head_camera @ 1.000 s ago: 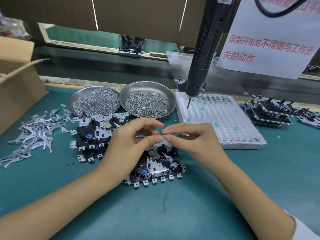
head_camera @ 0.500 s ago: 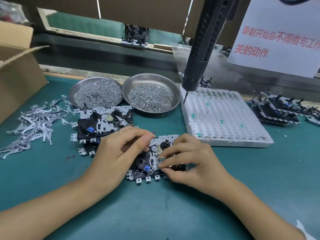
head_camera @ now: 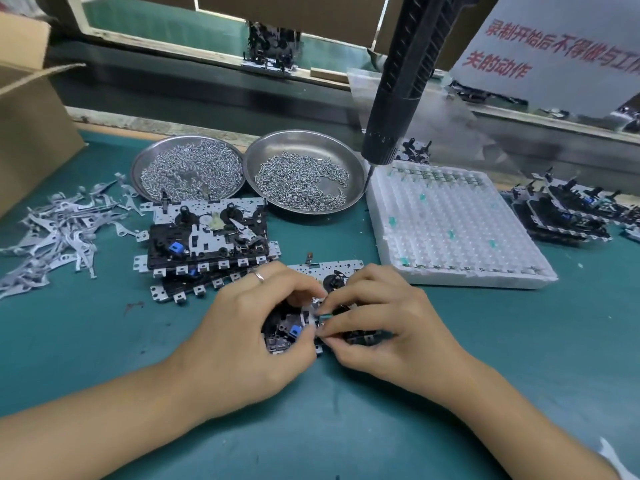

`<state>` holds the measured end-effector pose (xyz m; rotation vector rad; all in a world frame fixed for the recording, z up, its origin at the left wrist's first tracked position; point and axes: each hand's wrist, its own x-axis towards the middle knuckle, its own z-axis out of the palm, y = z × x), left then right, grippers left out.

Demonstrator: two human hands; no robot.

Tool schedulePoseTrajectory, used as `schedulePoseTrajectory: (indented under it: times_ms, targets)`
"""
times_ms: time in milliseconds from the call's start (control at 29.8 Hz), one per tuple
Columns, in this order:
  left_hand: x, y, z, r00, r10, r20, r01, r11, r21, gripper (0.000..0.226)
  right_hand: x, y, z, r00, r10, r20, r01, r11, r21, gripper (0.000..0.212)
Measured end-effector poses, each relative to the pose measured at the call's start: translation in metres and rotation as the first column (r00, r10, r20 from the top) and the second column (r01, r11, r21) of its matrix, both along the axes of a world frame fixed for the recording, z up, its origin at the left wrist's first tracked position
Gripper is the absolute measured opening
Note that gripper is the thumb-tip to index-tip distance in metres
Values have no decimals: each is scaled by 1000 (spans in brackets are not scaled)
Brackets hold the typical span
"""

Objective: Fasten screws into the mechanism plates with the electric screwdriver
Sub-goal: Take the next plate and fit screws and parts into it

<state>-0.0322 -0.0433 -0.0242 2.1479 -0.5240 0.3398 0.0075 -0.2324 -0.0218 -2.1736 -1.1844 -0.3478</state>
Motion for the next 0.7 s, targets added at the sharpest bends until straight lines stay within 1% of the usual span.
schedulePoseTrajectory:
  times_ms: [101,268,369,537,705]
  targets:
    - [-2,-1,-2,1000,-26,12,25,998,59,32,-1,-1,1,999,12,-38,-12,1000,-2,8]
    - [-3,-3,-6,999,-32,29,28,993,116,35,-2,-3,2,985,22,-172,-17,999,29,13]
    - [-2,-3,-7,1000,-20,22,18,994,111,34,-1,-3,4,969,23,-248,-5,997,73,11]
    - [-2,-3,-8,1000,-8,25,5,994,109,33,-2,-2,6,955,13,-297,10,997,75,10]
    - [-1,-3,-8,1000,2,9,-2,998,67,34,-3,-3,6,940,12,-342,24,994,102,11]
